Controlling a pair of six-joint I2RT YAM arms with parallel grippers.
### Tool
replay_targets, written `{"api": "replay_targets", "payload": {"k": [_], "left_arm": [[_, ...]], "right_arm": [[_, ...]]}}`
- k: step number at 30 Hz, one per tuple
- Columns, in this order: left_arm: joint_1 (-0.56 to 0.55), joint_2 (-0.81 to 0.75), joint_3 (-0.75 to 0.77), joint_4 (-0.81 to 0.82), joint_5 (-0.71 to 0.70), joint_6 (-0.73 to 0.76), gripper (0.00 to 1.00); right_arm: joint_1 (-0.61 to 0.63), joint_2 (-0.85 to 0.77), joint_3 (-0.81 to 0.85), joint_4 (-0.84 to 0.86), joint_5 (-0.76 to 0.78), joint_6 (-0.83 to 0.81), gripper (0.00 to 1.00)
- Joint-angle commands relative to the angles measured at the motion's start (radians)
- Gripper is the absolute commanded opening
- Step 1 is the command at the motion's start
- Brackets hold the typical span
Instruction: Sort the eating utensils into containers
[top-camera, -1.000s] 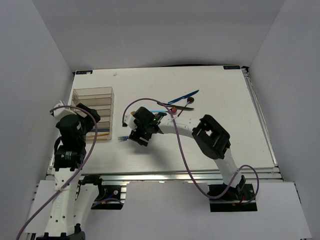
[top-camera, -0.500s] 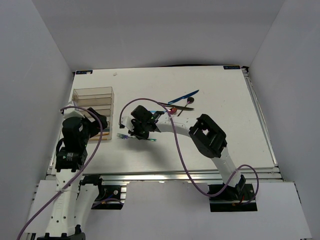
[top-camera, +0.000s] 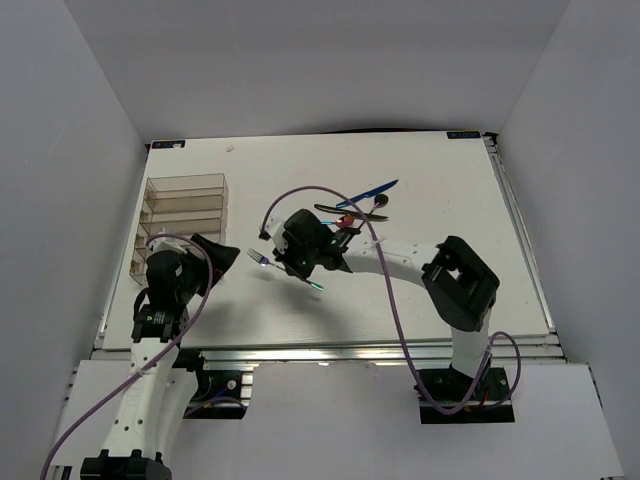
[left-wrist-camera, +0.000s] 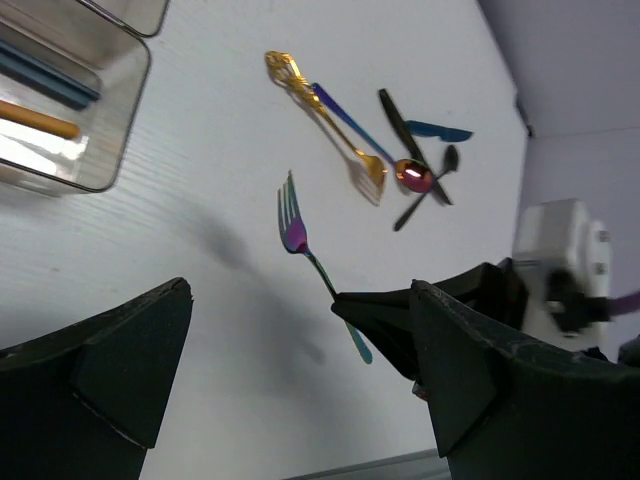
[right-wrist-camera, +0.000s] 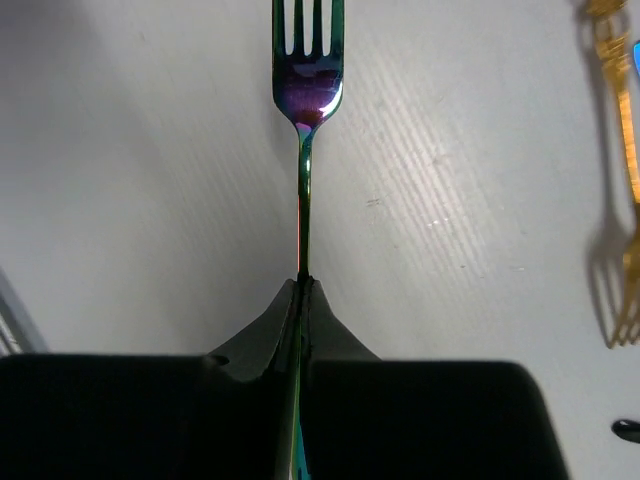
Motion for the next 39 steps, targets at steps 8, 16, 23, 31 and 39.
{"api": "replay_targets", "payload": {"k": [8,16,23,31,39], "left_arm": [[-0.001,0.012,-0.049,0.253,0.113,-0.294,0.98],[-0.067,0.099,-0.066,0.341,0.095,-0.317,0.89],[-0.185,0.174,-0.070,0.391,0.014,-0.332,0.59],[-0.196,0.199,-0.010,0.327,-0.104,-0.305,0.00],[-0.034,0.320,0.196,0.107,-0.292,-0.223,0.00]], "right_arm": [[0.010,-0.182,0.031,0.065,-0.025,0.166,0.00],[0.060,-0.175,0.146,0.004,-0.022,0.209,0.00],[0.105,-0.080,0.306,-0.082,0.004,0.210,0.00],[0.111,-0.057,0.338,-0.085,0.039,0.215,0.00],[0.019,-0.260,0.104,-0.036,0.225,0.341,0.89]]}}
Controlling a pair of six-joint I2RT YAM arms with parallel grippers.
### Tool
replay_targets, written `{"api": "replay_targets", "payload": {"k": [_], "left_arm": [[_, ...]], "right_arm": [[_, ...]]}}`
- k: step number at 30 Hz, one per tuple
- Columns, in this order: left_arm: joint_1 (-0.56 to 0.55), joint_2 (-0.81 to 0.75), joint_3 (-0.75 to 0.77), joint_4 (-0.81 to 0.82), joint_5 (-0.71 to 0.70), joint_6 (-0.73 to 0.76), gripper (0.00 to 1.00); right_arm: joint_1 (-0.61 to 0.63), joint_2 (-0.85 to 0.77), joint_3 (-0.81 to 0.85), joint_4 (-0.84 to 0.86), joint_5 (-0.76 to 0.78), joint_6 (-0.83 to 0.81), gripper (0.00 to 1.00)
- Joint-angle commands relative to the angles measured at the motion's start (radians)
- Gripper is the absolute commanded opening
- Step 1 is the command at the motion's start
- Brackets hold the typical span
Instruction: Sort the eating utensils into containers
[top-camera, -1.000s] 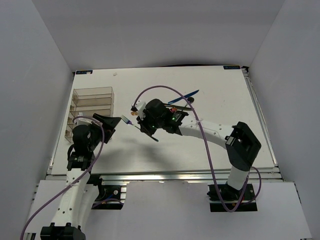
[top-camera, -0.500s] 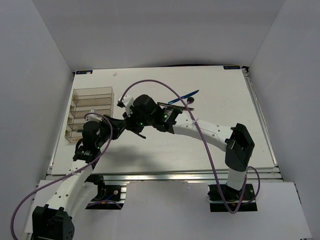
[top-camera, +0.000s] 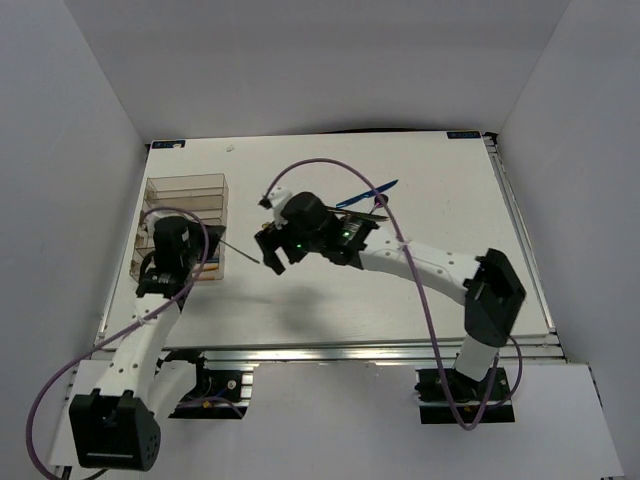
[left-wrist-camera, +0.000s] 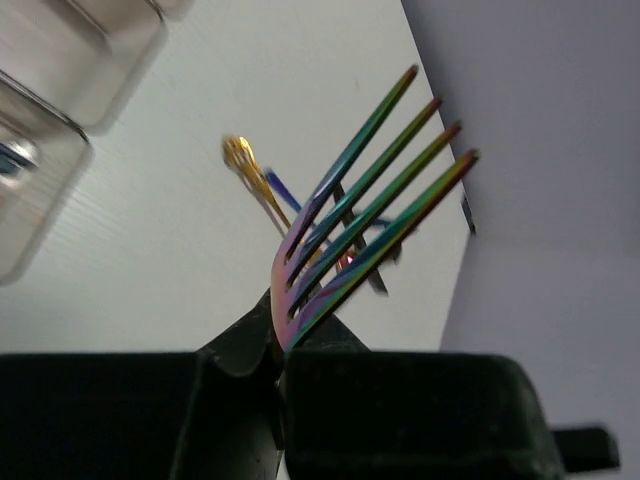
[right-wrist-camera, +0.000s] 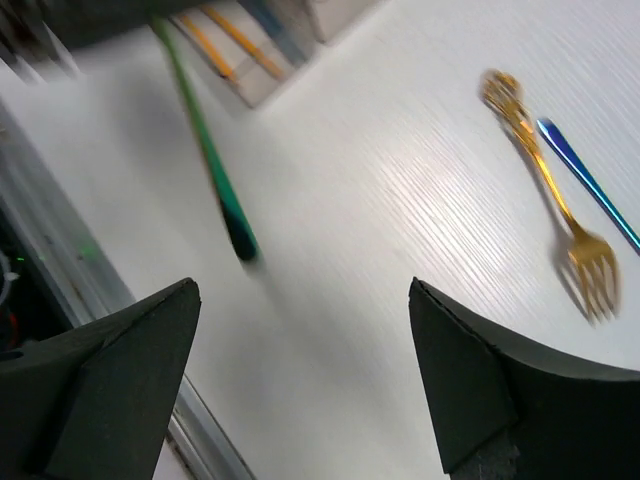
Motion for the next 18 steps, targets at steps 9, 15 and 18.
{"api": "replay_targets", "payload": {"k": [9,15,18], "left_arm": [[0.343,0.341,0.309,-0.102,-0.242,0.023,0.00],[0.360,0.489,0.327,-0.030,-0.302,-0.008,0.00],[0.363,0.524,0.259,0.063,-0.292,-0.063,0.00]], "right_arm": [[-0.186,-0.446,-0.388,0.068,0.083,0.077,0.89],[-0.212,-0.574,-0.505,0.073,0.072,0.062,0.90],[-0.218,-0.599,-0.524,0.075,0.065,0.059,0.89]]}}
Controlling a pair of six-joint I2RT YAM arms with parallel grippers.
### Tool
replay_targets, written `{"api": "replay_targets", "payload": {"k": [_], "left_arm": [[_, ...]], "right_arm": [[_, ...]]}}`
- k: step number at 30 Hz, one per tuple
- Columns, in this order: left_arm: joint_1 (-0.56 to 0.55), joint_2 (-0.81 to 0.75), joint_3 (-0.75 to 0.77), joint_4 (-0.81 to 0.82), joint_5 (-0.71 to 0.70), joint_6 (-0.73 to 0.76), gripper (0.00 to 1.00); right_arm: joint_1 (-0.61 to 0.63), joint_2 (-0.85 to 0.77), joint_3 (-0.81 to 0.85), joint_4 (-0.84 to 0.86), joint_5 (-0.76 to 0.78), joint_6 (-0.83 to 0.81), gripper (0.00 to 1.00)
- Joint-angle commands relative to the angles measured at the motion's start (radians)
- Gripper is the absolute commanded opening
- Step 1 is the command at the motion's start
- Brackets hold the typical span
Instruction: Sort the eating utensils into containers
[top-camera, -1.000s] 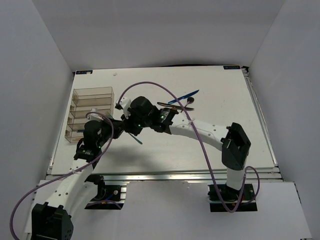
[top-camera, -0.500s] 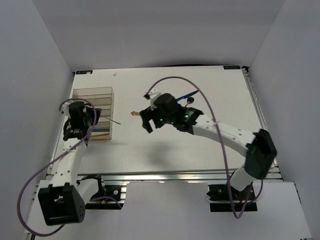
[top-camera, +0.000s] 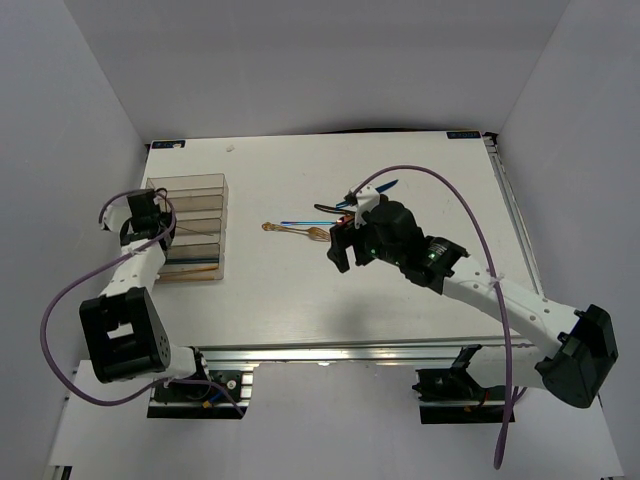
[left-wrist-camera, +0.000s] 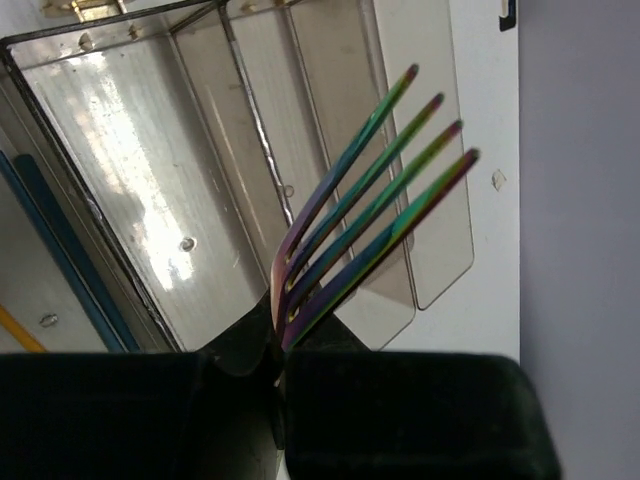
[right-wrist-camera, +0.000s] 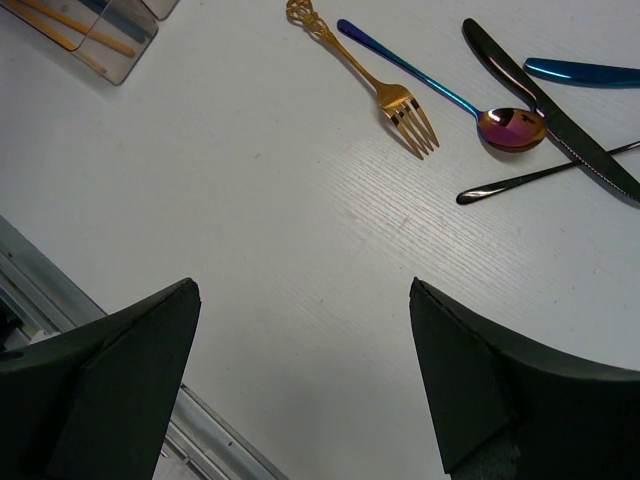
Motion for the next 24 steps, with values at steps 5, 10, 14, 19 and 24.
{"api": "replay_targets", "payload": {"k": [5,10,14,19,24], "left_arm": [[0.008,0.015,-0.118,0.243,-0.058,-0.133,0.00],[0.008,0.046,-0.108,0.270,-0.049,-0.137,0.05],[0.008,0.053,-0.129,0.288,-0.032,-0.134,0.34],[0.007,0.037,-0.169,0.305,-0.008,-0.136,0.51],[0.008,-0.049,-0.151,0.267,0.022,-0.104,0.79]], "right_arm": [[-0.011,-0.025,-0.010,0.031,-0.016,-0.021,0.89],[-0.011,-0.016,-0.027,0.036,-0.019,-0.027,0.89],[-0.012,0.001,-0.025,0.047,-0.031,-0.027,0.89],[-0.012,0.021,-0.008,0.045,-0.025,-0.032,0.89],[-0.023,0.038,0.010,0.033,-0.011,-0.036,0.89]]}}
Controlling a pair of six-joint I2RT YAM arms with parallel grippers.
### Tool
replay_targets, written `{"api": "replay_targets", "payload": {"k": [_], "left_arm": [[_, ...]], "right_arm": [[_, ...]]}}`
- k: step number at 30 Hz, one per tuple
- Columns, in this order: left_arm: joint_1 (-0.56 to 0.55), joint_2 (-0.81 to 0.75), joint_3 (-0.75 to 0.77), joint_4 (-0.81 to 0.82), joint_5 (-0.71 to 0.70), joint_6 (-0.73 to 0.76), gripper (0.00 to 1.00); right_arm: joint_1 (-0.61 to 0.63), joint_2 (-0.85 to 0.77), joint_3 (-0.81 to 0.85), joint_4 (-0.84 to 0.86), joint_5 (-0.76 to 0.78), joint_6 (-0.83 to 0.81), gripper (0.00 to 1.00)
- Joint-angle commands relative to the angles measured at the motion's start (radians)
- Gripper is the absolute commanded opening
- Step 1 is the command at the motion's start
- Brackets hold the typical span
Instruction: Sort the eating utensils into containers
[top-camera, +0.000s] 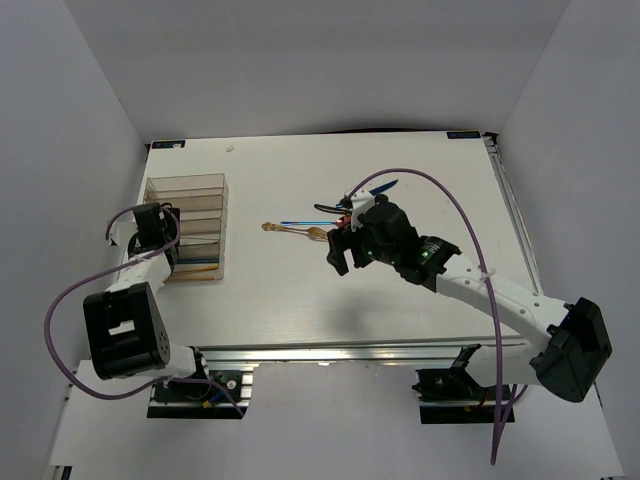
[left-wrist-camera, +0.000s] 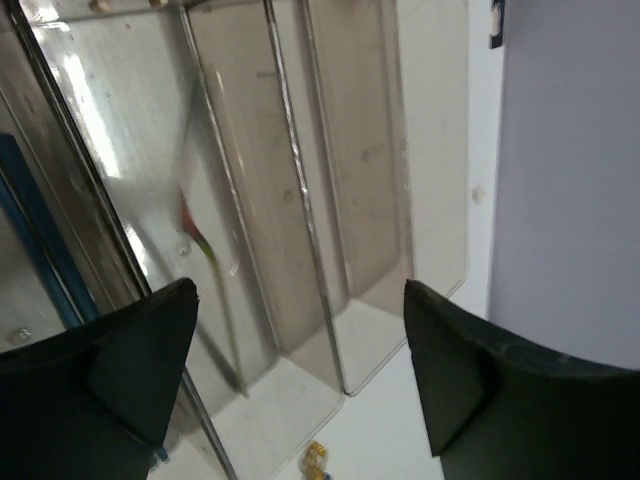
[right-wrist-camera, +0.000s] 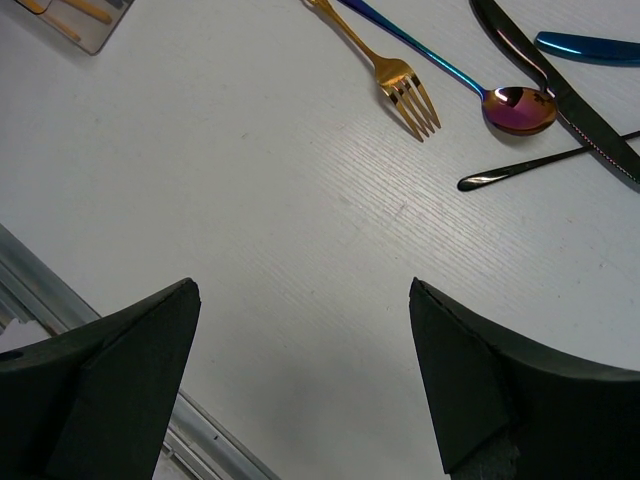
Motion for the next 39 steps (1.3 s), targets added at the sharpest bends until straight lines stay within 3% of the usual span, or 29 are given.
{"api": "replay_targets", "payload": {"k": [1,9,13,16,21,27,31,39], "left_arm": [[0.003,-0.113,0.042,-0.024,0.020,0.057,0.98],[0.005,-0.196,0.343,-0.464,-0.081,0.224,0.98],[0.005,-0.243,0.423,-0.535,-0.069,0.342,0.98],[0.005,-0.297,0.432,-0.544,0.017,0.484,0.98],[0.003,-0.412,0.337,-0.581,0.200,0.679,0.98],[0.002,-0.603,0.088,-0.446,0.460,0.792,0.98],[0.001,-0.683,-0.030,-0.370,0.525,0.782,0.98],[-0.008,-0.739,-0.085,-0.313,0.548,0.755,0.98]], "right_arm": [[-0.023,0.016,0.036,0.023,0.011,-0.011,0.89],[-0.068,0.146,0.146,-0.048,-0.047,-0.017,0.89],[-0.083,0.244,0.232,-0.091,-0.070,-0.063,0.89],[-0.088,0.313,0.291,-0.102,-0.117,-0.134,0.89],[-0.088,0.521,0.429,-0.106,-0.169,-0.313,0.84],[-0.091,0.802,0.674,-0.143,-0.181,-0.510,0.61],[-0.091,0.904,0.792,-0.157,-0.153,-0.577,0.60],[-0.091,0.927,0.774,-0.158,-0.179,-0.603,0.52]]}}
